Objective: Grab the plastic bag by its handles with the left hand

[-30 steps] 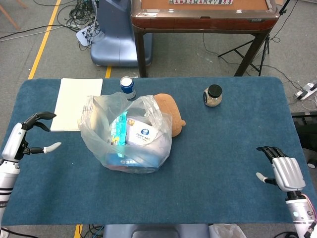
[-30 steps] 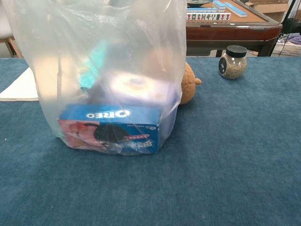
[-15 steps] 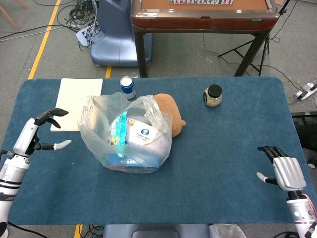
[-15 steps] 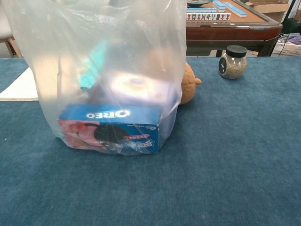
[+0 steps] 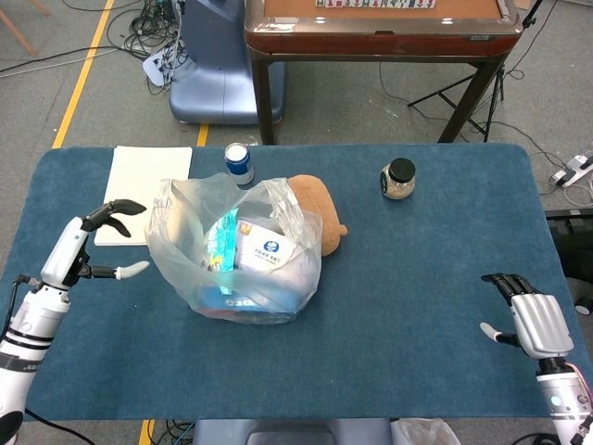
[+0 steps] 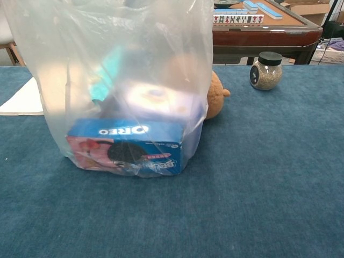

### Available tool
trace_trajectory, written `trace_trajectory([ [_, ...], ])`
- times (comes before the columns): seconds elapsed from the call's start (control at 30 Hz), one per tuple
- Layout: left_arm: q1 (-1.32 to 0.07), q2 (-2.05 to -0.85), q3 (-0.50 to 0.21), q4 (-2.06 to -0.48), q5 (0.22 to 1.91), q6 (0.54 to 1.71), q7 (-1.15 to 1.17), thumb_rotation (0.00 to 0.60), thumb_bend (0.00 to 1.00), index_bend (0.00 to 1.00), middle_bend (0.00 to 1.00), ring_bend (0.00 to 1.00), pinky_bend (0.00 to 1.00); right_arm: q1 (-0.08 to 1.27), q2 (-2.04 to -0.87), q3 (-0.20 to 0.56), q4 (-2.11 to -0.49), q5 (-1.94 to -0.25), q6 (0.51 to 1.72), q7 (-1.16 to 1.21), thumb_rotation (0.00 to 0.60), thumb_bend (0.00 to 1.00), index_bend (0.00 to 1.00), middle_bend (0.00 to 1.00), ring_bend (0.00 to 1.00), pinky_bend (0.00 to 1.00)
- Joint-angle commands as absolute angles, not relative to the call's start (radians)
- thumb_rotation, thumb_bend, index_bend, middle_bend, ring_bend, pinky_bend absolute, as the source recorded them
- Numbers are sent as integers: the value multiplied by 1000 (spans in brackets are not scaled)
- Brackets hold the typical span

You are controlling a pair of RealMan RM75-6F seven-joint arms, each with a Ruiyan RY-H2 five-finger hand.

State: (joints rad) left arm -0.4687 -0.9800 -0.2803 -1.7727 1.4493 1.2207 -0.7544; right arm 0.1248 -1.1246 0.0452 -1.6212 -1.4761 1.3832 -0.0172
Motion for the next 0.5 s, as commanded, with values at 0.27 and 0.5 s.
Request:
trace_trajectory([
  [0.27, -498, -975, -285, -1797, 1414, 1178, -718, 600, 0, 311, 298, 277, 441, 124, -1123, 44, -1622, -1477, 1384, -15, 600, 0, 278, 282, 231, 525],
  [0.5, -508, -973, -296, -1811, 1410, 1177, -751, 600, 0, 311, 298, 277, 441, 125, -1125, 43, -1620, -1477, 1380, -17, 600, 0, 278, 282, 231, 525],
])
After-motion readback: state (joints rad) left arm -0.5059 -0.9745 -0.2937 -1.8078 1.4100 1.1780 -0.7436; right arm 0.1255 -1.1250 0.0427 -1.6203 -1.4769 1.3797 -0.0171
